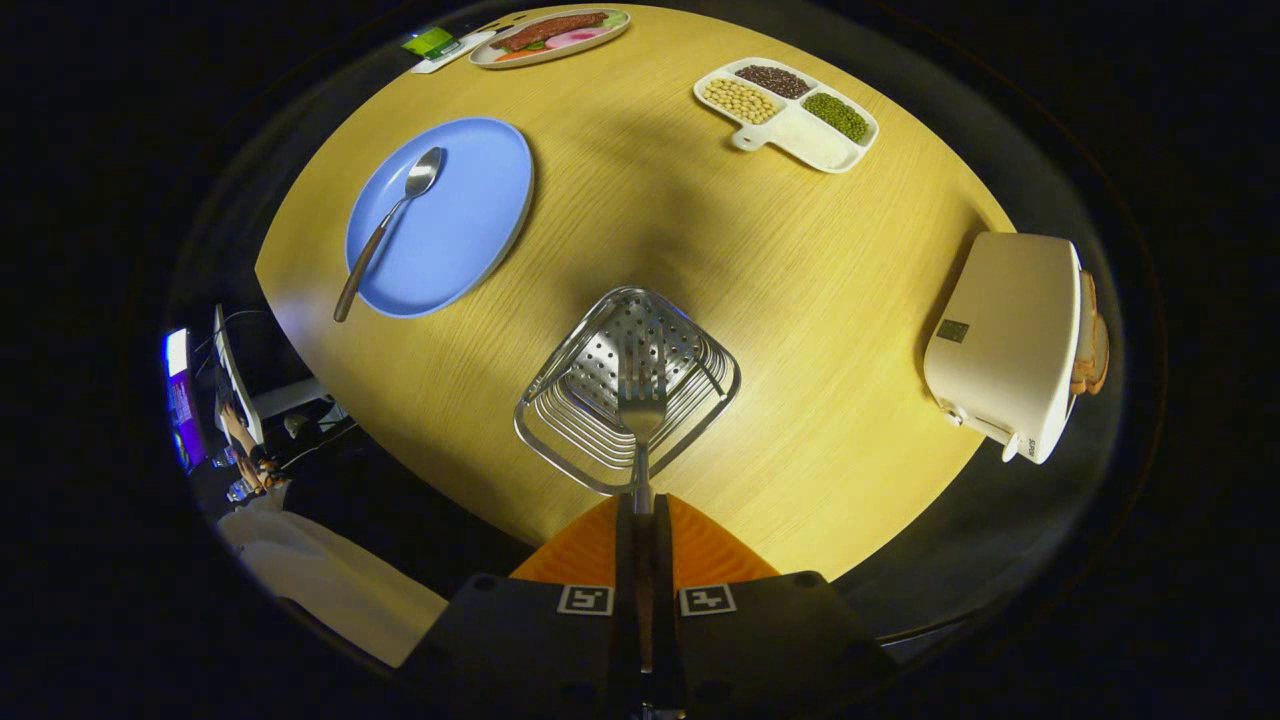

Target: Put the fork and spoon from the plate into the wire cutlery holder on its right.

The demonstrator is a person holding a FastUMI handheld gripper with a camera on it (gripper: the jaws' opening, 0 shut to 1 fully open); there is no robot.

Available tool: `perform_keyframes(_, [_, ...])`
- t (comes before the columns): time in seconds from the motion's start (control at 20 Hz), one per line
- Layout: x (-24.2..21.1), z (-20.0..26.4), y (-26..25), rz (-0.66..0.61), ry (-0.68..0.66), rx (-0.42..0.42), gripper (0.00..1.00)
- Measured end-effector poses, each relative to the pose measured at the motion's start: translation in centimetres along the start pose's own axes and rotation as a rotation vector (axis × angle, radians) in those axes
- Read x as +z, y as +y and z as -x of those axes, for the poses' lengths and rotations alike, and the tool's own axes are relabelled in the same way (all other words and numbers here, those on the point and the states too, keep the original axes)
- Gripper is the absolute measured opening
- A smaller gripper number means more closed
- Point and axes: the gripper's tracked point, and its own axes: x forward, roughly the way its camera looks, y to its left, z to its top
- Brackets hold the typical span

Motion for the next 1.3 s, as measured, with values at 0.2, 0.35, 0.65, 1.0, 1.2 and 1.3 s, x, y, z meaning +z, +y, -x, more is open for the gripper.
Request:
perform_keyframes(0.2, [0.6, -0.5, 0.2, -0.008, 0.012, 0.011, 0.13])
perform_keyframes(0.35, [1.3, 0.2, -0.1, -0.031, -0.043, 0.009, 0.29])
perform_keyframes(0.65, [1.4, 3.5, 1.1, -0.091, -0.189, 0.037, 0.95])
perform_keyframes(1.0, [4.1, 9.1, 5.3, -0.195, -0.533, 0.091, 0.97])
perform_keyframes(1.2, [7.1, 11.5, 9.1, -0.229, -0.665, 0.125, 1.0])
perform_keyframes(1.3, [8.3, 11.4, 11.2, -0.21, -0.688, 0.124, 1.0])
